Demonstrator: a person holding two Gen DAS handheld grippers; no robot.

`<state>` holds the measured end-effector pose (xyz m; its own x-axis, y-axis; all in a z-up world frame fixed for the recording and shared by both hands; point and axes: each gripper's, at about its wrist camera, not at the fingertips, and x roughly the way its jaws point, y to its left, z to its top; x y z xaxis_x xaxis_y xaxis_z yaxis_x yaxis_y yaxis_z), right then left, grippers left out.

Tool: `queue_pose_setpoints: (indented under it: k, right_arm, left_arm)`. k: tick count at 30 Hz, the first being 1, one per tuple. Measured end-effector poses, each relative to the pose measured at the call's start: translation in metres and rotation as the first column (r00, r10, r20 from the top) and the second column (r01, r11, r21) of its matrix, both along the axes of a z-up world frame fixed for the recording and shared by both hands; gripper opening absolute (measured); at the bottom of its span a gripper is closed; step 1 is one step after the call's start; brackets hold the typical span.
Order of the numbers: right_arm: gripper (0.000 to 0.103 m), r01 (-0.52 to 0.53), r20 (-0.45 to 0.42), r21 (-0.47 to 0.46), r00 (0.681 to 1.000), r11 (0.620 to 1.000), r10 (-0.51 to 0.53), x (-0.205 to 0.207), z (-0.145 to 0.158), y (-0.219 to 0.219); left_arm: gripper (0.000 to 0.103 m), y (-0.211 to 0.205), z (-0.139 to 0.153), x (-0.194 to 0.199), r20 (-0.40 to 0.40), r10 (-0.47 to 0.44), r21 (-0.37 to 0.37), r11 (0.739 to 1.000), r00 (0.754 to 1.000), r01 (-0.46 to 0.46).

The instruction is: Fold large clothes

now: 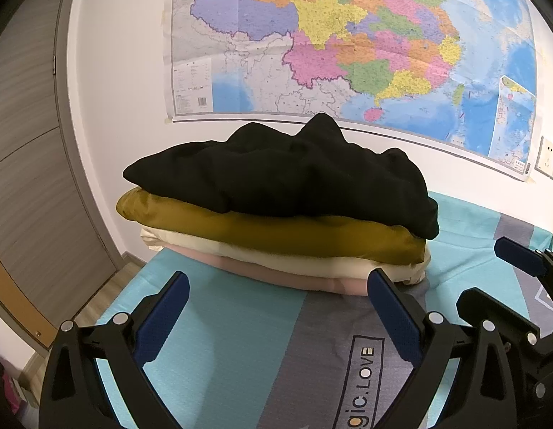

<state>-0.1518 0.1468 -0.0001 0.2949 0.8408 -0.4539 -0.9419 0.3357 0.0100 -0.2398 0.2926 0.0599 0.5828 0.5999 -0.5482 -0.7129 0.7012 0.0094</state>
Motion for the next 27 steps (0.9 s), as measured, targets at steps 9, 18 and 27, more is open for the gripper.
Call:
queue_pose_setpoints:
  k: [9, 18, 27]
  right_arm:
    - [0.097, -0.003, -0.003, -0.003, 1.000, 1.000, 0.003, 0.0017, -0.0006, -0.0006]
    - [0.097, -0.001, -0.006, 0.000, 1.000, 1.000, 0.001, 0.0024, -0.0014, -0.0008]
    - [0.097, -0.003, -0.011, -0.004, 1.000, 1.000, 0.003, 0.0024, -0.0022, -0.0007]
  left_arm:
    - [0.096, -0.0002, -0.0011, 0.0008, -0.004, 0.000, -0.001, 1.000, 1.000, 0.000]
    - [0.096, 0.0007, -0.0013, 0.0005, -0.005, 0.001, -0.005, 1.000, 1.000, -0.001]
    - [0.096, 0.0016, -0.0021, 0.0002, -0.005, -0.001, -0.009, 1.000, 1.000, 0.001]
